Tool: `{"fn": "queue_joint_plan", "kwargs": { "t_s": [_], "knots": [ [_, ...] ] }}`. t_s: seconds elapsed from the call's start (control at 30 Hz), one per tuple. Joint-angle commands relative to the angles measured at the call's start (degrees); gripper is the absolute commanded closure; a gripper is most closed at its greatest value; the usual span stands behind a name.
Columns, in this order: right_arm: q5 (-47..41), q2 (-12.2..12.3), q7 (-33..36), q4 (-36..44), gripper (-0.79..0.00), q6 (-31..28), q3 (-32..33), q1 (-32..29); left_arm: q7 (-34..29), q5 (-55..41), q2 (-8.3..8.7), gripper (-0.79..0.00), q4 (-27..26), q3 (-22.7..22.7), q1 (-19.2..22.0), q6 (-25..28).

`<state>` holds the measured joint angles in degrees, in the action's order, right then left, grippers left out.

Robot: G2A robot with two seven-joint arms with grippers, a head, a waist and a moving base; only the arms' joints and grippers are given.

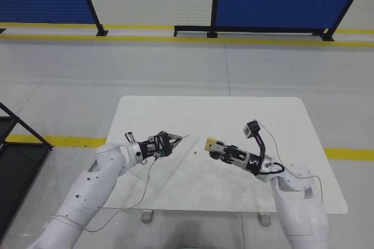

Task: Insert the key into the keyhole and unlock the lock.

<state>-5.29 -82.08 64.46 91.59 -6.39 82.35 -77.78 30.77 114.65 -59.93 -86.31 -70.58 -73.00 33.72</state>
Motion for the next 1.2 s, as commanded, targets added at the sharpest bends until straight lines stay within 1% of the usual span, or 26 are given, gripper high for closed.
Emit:
{"fn": "queue_joint_plan", "kwargs": {
  "t_s": [0.0,0.07,0.1,0.2,0.4,0.47,0.53,0.97,1.03,1.1,1.17],
  "knots": [
    [0.0,0.0,0.0,0.0,0.0,0.0,0.0,0.0,4.9,4.4,0.32,0.0,0.4,0.4,0.1,-3.5],
    [0.0,0.0,0.0,0.0,0.0,0.0,0.0,0.0,8.0,11.1,0.68,0.0,0.4,1.0,0.1,-9.2],
    [0.0,0.0,0.0,0.0,0.0,0.0,0.0,0.0,9.1,12.8,0.76,0.0,0.4,1.3,-0.1,-11.6],
    [0.0,0.0,0.0,0.0,0.0,0.0,0.0,0.0,12.1,16.6,1.0,0.0,0.7,1.7,-0.1,-16.6],
    [0.0,0.0,0.0,0.0,0.0,0.0,0.0,0.0,19.9,24.0,1.79,0.0,1.7,1.7,1.2,-22.9],
    [0.0,0.0,0.0,0.0,0.0,0.0,0.0,0.0,21.2,26.3,1.97,0.0,2.1,1.8,1.7,-24.9],
    [0.0,0.0,0.0,0.0,0.0,0.0,0.0,0.0,21.6,27.5,2.06,0.0,2.5,2.2,2.2,-24.6],
    [0.0,0.0,0.0,0.0,0.0,0.0,0.0,0.0,21.6,27.5,2.06,0.0,2.5,2.2,2.2,-24.6],
    [0.0,0.0,0.0,0.0,0.0,0.0,0.0,0.0,21.6,26.8,2.01,0.0,2.0,2.1,2.0,-26.4],
    [0.0,0.0,0.0,0.0,0.0,0.0,0.0,0.0,22.6,29.0,2.13,0.0,1.9,2.0,2.1,-30.7],
    [0.0,0.0,0.0,0.0,0.0,0.0,0.0,0.0,24.0,30.7,2.26,0.0,3.2,2.0,2.6,-33.8]
  ]
}}
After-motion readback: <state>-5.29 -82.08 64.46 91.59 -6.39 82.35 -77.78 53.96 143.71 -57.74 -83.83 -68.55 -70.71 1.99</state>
